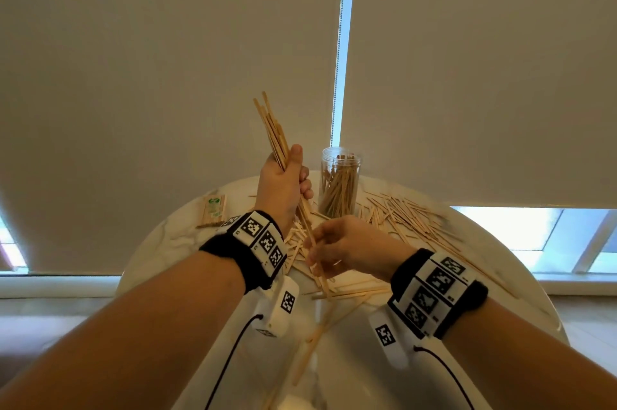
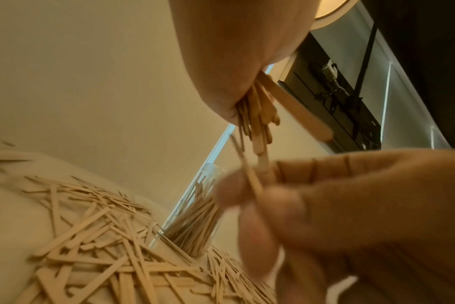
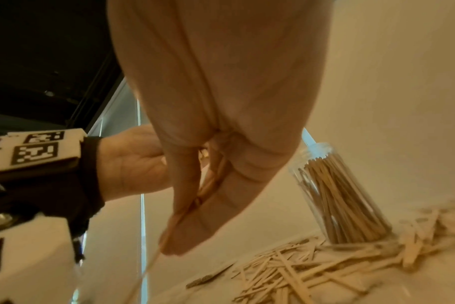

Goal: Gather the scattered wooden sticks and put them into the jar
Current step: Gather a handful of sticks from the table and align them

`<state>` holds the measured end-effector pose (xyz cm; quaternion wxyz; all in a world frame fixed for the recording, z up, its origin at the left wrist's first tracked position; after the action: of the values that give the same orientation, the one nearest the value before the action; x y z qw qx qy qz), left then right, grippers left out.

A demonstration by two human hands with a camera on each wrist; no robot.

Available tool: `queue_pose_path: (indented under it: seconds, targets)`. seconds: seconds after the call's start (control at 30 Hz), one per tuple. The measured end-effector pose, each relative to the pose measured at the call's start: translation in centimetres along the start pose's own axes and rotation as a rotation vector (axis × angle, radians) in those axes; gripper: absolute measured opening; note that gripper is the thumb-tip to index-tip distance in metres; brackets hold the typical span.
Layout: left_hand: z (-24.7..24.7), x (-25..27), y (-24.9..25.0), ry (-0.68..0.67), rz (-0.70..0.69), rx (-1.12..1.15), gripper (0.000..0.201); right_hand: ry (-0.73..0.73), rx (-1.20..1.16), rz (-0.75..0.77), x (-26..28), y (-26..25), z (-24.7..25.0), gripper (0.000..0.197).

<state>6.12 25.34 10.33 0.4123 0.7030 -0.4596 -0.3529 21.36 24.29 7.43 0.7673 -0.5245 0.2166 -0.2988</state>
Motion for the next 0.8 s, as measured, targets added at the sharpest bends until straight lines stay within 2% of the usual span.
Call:
queue_pose_path:
  seconds: [0.1, 0.2, 0.27, 0.33, 0.43, 0.53, 0.63, 0.73, 0.8]
  targets:
    - [1.0, -0.2, 0.4, 0.04, 0.039, -0.037, 0.022, 0.172, 0.186, -0.006, 0.0, 0.3, 0.8, 0.015]
    - [1.4, 0.3, -0.1, 0.007, 0.158, -0.146, 0.022, 0.447, 0.128, 0.139, -0.4, 0.0, 2.3, 0.017]
    - [1.1, 1.1, -1.1, -0.051, 0.231, -0.204, 0.022, 0.535, 0.088, 0.249, -1.0, -0.7, 2.7, 0.018]
    - [0.6, 1.8, -2.2, -0.106, 0.274, -0.216, 0.024, 0.557, 0.118, 0.315, -1.6, -1.4, 2.4, 0.014]
    - [0.0, 2.3, -3.0, -0.128, 0.276, -0.164, 0.028, 0.512, 0.302, 0.324, -2.1, -2.0, 1.7, 0.007]
    - [0.4, 2.0, -2.6, -0.119, 0.254, -0.179, 0.026, 0.443, 0.294, 0.331, -1.7, -2.3, 1.7, 0.017]
    - [1.3, 1.6, -1.9, -0.108, 0.214, -0.311, 0.019, 0.61, 0.459, 0.397, -0.8, -3.3, 2.6, 0.019]
    - [1.6, 2.2, -2.1, -0.198, 0.217, -0.47, 0.028, 0.725, 0.373, 0.457, -1.1, -5.3, 4.2, 0.034]
    - [1.0, 3.2, -2.6, -0.279, 0.222, -0.662, 0.033, 0.813, 0.355, 0.495, -1.6, -6.7, 5.6, 0.04]
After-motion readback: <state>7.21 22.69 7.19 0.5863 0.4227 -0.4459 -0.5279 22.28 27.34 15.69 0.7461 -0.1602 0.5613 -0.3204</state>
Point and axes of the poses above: each hand's wrist, its own x-axis away from the middle knuckle, its own z-axis out of the back of the hand, y = z × x, the point moved 1 cm from there along -x, towards the middle knuckle, and after that the axes turned 12 degrees about z, right-handed, at the moved point
